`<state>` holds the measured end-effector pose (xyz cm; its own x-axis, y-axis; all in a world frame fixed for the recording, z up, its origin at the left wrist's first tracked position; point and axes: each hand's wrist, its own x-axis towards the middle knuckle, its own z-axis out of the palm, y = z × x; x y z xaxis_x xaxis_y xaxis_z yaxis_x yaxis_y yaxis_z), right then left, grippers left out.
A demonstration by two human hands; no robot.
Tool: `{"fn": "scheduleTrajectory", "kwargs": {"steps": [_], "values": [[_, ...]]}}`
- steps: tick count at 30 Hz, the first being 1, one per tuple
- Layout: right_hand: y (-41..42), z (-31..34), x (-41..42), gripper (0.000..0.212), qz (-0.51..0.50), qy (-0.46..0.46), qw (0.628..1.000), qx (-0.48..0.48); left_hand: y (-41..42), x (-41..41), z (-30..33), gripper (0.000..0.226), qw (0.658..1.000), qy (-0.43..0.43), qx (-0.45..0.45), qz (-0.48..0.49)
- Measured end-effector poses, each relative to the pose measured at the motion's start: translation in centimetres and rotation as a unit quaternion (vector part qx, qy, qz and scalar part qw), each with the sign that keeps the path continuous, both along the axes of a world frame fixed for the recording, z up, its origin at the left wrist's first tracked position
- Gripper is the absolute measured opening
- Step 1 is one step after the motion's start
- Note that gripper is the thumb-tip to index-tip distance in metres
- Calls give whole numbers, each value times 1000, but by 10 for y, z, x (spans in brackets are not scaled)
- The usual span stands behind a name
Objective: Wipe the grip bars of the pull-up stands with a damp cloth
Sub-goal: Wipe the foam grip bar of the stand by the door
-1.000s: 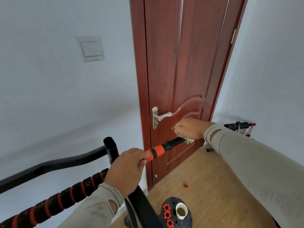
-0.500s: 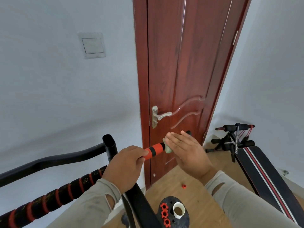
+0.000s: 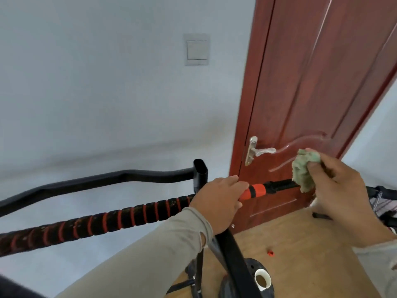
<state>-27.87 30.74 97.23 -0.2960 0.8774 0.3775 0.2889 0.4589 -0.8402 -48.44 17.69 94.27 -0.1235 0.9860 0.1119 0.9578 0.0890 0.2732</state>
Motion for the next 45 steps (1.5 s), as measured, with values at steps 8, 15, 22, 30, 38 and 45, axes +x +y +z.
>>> {"fn": "scheduleTrajectory", "kwargs": {"steps": [8,15,22,30,38,45], "values": [[-73,31,-44,30,143,-18,987,-68,-166,-55,6,45,982,31,157,97],[-121,41,-114,29,258,-76,962,-43,-262,-172,14,85,956,117,58,263],[-158,-11,-179,31,231,-386,882,139,-267,-211,-10,85,970,139,21,200],[-172,-8,-180,29,196,-405,883,131,-272,-211,-21,68,975,82,58,196],[-178,-11,-185,31,161,-367,903,152,-276,-212,-22,56,976,70,71,194],[-177,-8,-182,17,97,-351,919,150,-277,-210,-21,58,976,69,74,195]]}}
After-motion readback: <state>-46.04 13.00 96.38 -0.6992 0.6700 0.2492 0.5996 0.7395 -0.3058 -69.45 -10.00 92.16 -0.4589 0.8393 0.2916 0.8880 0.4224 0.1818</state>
